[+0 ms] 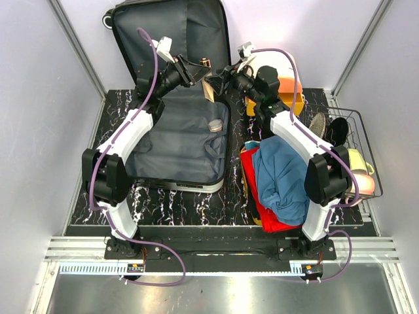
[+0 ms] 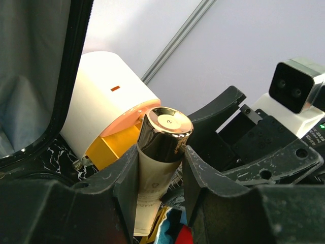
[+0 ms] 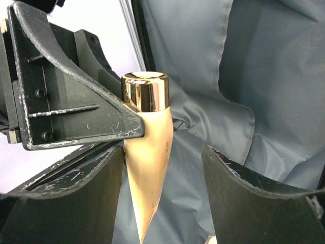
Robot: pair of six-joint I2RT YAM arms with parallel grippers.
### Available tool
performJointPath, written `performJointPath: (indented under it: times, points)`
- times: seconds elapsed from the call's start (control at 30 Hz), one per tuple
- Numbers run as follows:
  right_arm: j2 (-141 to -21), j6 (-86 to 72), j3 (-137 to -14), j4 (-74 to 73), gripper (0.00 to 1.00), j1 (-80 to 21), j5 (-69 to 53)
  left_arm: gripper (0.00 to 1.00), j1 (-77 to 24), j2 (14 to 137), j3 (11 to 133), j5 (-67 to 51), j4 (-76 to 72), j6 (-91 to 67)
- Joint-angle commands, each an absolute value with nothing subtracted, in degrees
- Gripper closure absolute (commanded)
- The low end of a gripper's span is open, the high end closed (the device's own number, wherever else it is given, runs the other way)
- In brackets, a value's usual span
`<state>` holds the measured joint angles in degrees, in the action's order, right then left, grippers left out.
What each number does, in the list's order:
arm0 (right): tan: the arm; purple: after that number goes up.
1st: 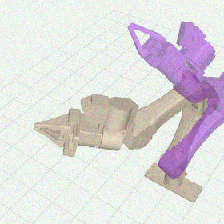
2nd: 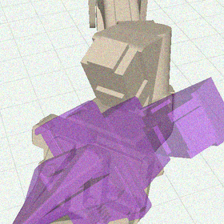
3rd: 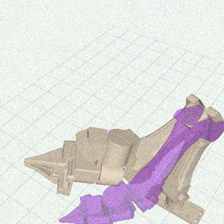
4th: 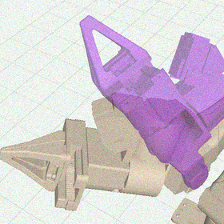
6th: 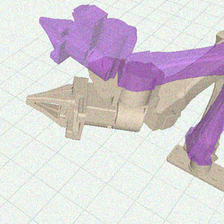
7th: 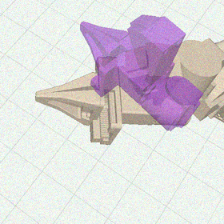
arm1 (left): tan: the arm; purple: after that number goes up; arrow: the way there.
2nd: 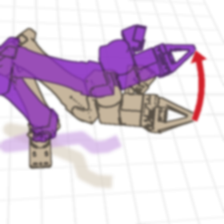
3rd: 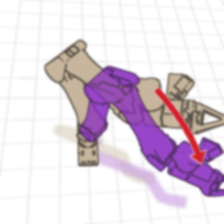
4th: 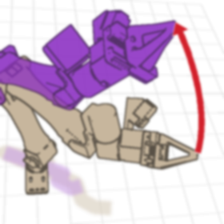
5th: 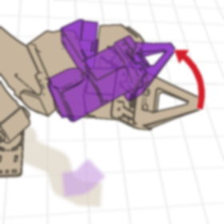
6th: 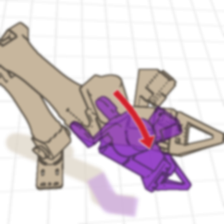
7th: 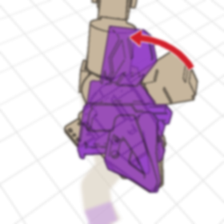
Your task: Open, take out, and arrange the luggage
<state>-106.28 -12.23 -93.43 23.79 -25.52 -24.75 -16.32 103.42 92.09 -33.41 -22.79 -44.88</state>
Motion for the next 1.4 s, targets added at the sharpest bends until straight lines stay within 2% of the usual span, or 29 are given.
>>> performJointPath:
  times: [0.0,0.13,0.17,0.27,0.3,0.37,0.4,0.47,0.5,0.53,0.6,0.67,0.77,0.97,1.13,1.2,1.37]
  points:
    - [-105.6,-10.8,-92.6,25.1,0.29,-26.7,-27.3,0.81,-17.0,100.4,92.1,-33.8,-29.0,-46.4]
    - [-105.4,-9.8,-92.3,24.2,0.35,-26.7,-27.3,0.81,-16.9,100.5,92.7,-33.9,-29.1,-46.6]
    - [-105.4,-9.4,-92.3,24.1,0.42,-26.8,-27.0,0.81,-17.0,100.7,92.8,-34.0,-29.3,-46.7]
    - [-105.6,-8.2,-93.1,23.3,0.55,-26.8,-26.0,0.81,-17.1,100.7,92.8,-34.4,-29.6,-46.8]
    - [-105.6,-8.0,-93.2,23.0,0.67,-26.7,-25.3,0.81,-17.1,100.6,92.8,-34.5,-29.7,-46.8]
    - [-105.2,-6.6,-93.3,22.4,0.75,-26.7,-24.8,0.80,-17.2,100.6,92.7,-34.7,-29.6,-46.6]
    - [-105.0,-6.1,-93.2,22.3,0.84,-26.6,-24.3,0.80,-17.1,100.5,92.7,-34.9,-29.4,-46.4]
    - [-103.8,-3.4,-92.5,21.9,0.95,-26.6,-23.9,0.69,-17.1,100.1,92.7,-35.0,-28.1,-45.1]
    - [-103.4,-2.4,-92.2,21.7,0.99,-26.5,-23.6,0.59,-17.0,99.8,92.6,-35.2,-27.7,-44.5]
    - [-102.2,-0.5,-91.7,21.2,1.00,-26.3,-23.5,0.44,-16.8,99.7,92.5,-35.4,-27.0,-43.3]
    - [-101.0,1.6,-91.1,20.3,1.00,-25.5,-23.6,0.27,-16.0,98.6,92.1,-35.9,-25.7,-42.0]
    - [-99.3,4.5,-90.9,17.9,1.00,-23.6,-23.8,0.13,-14.6,97.5,91.2,-36.2,-23.8,-39.6]
    - [-96.8,11.1,-90.1,13.4,1.00,-19.4,-25.6,0.05,-12.4,96.0,90.1,-36.8,-21.3,-35.5]
    - [-93.7,31.5,-90.3,1.0,1.00,-10.8,-33.0,0.01,-8.4,94.3,87.7,-35.7,-18.2,-33.1]
    - [-95.6,54.0,-97.0,-19.9,1.00,-8.7,-37.6,0.01,-7.2,95.2,86.8,-36.4,-18.9,-35.9]
    - [-97.9,58.8,-100.0,-28.7,1.00,-8.2,-37.8,0.01,-7.1,95.3,87.2,-36.6,-18.8,-35.8]
    - [-103.0,65.2,-108.0,-35.8,1.00,-7.1,-34.1,0.01,-6.9,96.0,88.6,-37.1,-17.3,-35.2]
